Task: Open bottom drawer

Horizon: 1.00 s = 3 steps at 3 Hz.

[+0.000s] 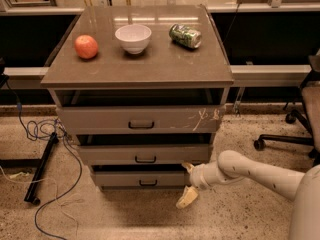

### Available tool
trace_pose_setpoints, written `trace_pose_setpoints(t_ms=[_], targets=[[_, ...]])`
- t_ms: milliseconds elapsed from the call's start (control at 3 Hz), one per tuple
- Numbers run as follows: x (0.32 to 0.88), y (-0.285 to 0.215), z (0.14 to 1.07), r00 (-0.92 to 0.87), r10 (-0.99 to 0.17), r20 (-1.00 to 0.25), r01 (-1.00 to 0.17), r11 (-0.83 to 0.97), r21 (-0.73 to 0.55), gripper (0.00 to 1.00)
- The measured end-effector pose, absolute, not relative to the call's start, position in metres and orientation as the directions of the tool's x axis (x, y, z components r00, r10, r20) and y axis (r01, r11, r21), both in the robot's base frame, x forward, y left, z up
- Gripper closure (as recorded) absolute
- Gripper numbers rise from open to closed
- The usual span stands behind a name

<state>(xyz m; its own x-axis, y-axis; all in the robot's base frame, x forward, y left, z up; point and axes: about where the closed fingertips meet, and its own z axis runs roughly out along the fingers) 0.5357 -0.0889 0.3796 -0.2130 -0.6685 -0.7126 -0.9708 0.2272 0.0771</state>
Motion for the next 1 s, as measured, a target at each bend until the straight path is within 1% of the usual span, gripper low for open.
trace_pose_setpoints(t_ms=[1000], targets=[[0.537,-0.095,0.294,-0.258,-0.633,-0.730,-0.959,0.259,0.115,0.00]])
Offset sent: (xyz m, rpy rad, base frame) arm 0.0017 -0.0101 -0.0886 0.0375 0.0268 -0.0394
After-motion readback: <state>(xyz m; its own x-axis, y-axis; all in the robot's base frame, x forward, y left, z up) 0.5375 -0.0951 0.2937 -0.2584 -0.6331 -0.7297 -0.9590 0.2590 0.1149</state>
